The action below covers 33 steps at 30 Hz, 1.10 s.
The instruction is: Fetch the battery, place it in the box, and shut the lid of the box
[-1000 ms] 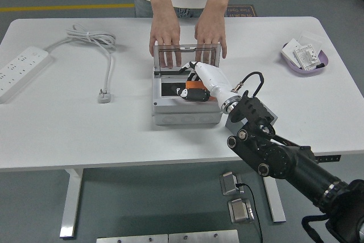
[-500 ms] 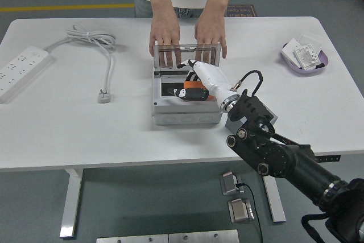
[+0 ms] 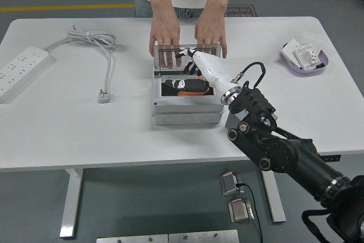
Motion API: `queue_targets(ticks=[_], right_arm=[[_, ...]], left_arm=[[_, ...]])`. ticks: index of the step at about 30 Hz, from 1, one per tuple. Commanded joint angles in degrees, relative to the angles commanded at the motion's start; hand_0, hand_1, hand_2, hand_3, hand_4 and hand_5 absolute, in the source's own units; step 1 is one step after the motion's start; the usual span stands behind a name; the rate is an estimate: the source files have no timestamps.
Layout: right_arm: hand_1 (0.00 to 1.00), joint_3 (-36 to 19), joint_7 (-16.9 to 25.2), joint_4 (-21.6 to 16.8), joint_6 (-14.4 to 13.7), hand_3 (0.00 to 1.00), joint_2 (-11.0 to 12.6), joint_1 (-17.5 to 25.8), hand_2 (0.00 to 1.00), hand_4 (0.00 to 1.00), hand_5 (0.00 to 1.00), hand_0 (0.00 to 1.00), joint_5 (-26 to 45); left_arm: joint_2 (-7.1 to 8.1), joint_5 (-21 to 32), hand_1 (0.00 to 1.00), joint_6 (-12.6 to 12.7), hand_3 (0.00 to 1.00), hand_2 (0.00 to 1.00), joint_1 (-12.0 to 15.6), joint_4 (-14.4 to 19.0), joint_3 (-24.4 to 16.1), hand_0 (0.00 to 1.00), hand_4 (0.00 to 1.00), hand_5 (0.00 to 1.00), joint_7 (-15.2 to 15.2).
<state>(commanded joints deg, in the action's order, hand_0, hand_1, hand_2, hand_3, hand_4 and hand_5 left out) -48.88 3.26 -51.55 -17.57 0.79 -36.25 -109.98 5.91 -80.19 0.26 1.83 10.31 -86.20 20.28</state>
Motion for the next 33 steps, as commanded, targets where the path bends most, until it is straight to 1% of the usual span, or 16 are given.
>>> queue_targets(ticks=[2,8,11,13,17,18,19,28,33], right_arm=[[0.614,-0.3,-0.3,-1.4,0.2,0.721,0.4,0.2,0.63,0.988,0.57,0.672,-0.1],[0.609,-1.1,-2.0,-7.6,1.2,0.72,1.9,0.1,0.633,0.992,0.577,0.682,0.3],[0.609,-1.1,-2.9,-9.2,1.9,0.72,2.6,-0.9,0.633,0.992,0.577,0.682,0.6],[0.6,-1.1,-3.5,-9.3,2.5,0.715,3.0,-1.9,0.625,0.996,0.593,0.684,0.8],[0.6,-1.2,-4.4,-7.9,3.6,0.715,3.8,-4.4,0.625,0.996,0.593,0.684,1.2],[0.595,-1.1,-4.5,-7.3,3.8,0.71,4.0,-5.0,0.623,0.998,0.614,0.675,1.5],[0.595,-1.0,-4.6,-6.5,4.0,0.71,4.1,-5.6,0.623,0.998,0.614,0.675,2.0],[0.589,1.8,-3.9,3.1,5.4,0.712,4.6,-9.8,0.621,0.998,0.624,0.673,6.7],[0.583,3.2,-3.0,7.2,5.5,0.71,5.0,-10.8,0.622,0.998,0.631,0.669,10.1]], left_arm=[[-0.02,0.0,0.674,0.0,0.728,0.66,0.0,0.0,0.0,0.679,0.771,0.411,0.0],[-0.09,0.2,0.673,0.1,0.728,0.661,0.1,0.0,0.0,0.679,0.77,0.406,0.0],[-0.06,0.1,0.673,0.1,0.728,0.661,0.1,0.0,-0.1,0.679,0.77,0.406,0.0],[-0.03,0.0,0.672,0.0,0.727,0.662,0.0,0.0,-0.2,0.679,0.769,0.403,0.0],[0.07,-0.2,0.672,0.0,0.727,0.662,-0.1,0.0,-0.4,0.679,0.769,0.403,0.0],[0.1,-0.2,0.673,0.0,0.726,0.659,-0.1,0.0,-0.4,0.678,0.769,0.401,0.1],[0.13,-0.2,0.673,0.0,0.726,0.659,-0.1,0.0,-0.4,0.678,0.769,0.401,0.1],[0.51,-0.8,0.672,-0.2,0.726,0.659,-0.8,0.0,-0.7,0.678,0.768,0.399,0.0],[0.83,-0.9,0.672,-0.2,0.726,0.659,-0.7,0.0,-0.6,0.678,0.769,0.399,0.2]])
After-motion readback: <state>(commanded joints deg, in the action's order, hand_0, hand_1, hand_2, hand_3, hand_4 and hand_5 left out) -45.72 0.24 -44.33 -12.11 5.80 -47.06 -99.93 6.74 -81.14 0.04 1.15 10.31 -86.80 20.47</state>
